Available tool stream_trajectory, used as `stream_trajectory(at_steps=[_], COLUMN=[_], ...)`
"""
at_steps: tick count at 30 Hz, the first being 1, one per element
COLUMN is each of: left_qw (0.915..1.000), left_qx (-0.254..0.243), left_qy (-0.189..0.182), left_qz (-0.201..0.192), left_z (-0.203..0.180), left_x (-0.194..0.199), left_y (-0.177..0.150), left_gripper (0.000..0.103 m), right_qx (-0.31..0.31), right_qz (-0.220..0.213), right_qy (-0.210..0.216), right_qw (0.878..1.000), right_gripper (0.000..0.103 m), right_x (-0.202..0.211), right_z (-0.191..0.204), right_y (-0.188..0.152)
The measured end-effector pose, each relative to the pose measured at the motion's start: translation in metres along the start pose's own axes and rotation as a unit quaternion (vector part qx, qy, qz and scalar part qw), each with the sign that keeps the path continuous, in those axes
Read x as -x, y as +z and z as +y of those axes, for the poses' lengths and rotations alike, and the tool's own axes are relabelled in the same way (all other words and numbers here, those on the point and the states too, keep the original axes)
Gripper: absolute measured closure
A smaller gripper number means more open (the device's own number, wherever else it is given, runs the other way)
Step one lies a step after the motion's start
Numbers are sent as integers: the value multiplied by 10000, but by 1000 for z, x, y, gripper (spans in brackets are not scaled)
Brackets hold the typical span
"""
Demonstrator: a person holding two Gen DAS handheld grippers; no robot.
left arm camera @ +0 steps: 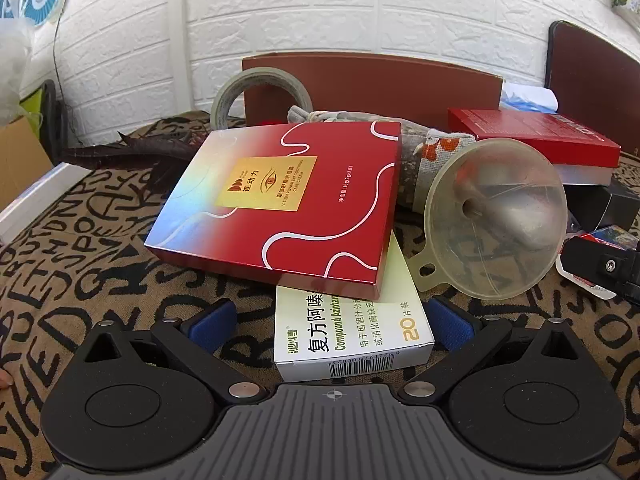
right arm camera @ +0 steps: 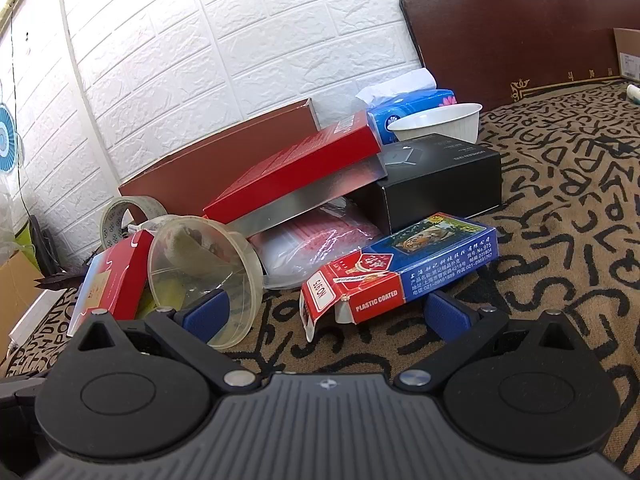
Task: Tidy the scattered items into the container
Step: 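Move the right tool toward the blue-and-red playing-card box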
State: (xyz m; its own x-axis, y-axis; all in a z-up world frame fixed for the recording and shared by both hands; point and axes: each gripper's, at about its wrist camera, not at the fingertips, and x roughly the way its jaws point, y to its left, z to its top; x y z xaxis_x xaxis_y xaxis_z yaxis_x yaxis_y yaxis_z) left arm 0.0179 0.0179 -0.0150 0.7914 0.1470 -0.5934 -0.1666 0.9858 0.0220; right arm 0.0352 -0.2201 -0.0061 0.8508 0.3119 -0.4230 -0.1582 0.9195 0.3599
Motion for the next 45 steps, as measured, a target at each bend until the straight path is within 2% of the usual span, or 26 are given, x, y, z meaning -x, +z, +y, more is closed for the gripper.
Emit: stream_trajectory(at_steps=[17, 27, 31, 33, 37, 39, 42, 45], left_qw=[10000, 9985, 10000, 9997, 9961, 9967, 9987, 9997], left_qx=[9, -387, 27, 72, 318, 396, 239, 75], left_qy=[-44, 357, -53, -214, -797, -705, -449, -235], left_qz=[-23, -149, 1, -58, -184, -123, 30, 1], left_z=[0, -17, 2, 6, 17, 19, 16, 11], left_x=[0, 5, 3, 6, 17, 18, 14, 17], left_y=[-2, -5, -4, -5, -4, -2, -3, -1], left_gripper=[0, 0, 0, 0, 0, 0, 0, 0], right_qx=[32, 66, 80, 156, 395, 422, 390, 386], right_qz=[24, -1, -76, -103, 23, 12, 21, 105], right_qy=[-21, -29, 14, 31, 87, 131, 264, 239], right_qw=[10000, 10000, 9999, 9998, 9992, 9990, 9989, 9989], right_gripper=[0, 0, 0, 0, 0, 0, 0, 0], right_x=[1, 2, 9, 13, 20, 25, 29, 28], right_z=[3, 3, 2, 3, 5, 4, 3, 5], right_y=[-1, -1, 1, 1, 3, 3, 6, 7])
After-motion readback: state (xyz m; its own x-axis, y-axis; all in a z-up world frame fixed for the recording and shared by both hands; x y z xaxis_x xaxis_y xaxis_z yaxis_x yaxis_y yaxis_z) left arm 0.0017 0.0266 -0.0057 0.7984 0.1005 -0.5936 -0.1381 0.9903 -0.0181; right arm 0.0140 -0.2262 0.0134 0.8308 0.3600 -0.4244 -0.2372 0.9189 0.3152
